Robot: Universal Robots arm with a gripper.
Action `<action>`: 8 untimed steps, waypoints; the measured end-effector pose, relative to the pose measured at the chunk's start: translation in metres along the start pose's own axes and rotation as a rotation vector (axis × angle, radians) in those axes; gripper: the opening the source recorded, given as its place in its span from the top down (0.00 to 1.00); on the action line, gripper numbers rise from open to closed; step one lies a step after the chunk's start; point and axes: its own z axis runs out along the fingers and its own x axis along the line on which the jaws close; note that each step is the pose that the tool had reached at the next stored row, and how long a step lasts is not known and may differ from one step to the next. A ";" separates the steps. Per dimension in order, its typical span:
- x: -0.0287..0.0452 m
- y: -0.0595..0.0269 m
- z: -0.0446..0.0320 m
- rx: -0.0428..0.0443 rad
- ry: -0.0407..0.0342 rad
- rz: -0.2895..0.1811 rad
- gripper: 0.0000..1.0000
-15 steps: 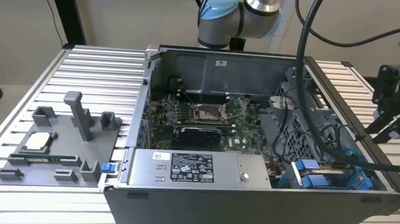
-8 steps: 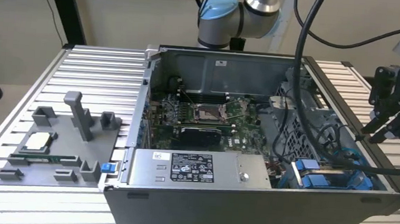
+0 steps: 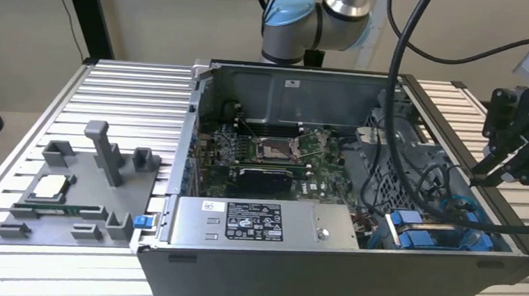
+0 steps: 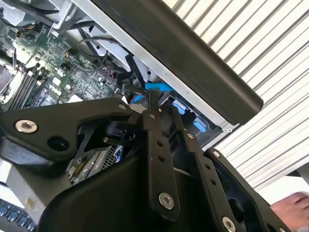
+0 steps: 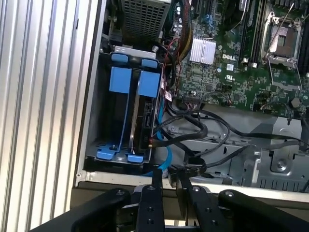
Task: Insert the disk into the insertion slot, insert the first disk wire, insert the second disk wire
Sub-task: 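Insert the second disk wire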
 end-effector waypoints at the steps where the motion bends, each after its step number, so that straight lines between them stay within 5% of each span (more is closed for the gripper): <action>1: 0.0001 0.0000 0.0008 0.0010 -0.0033 -0.001 0.00; 5: 0.0006 -0.0001 0.0045 0.0072 -0.0096 -0.003 0.00; 8: 0.0008 -0.0002 0.0061 0.0120 -0.0229 -0.005 0.00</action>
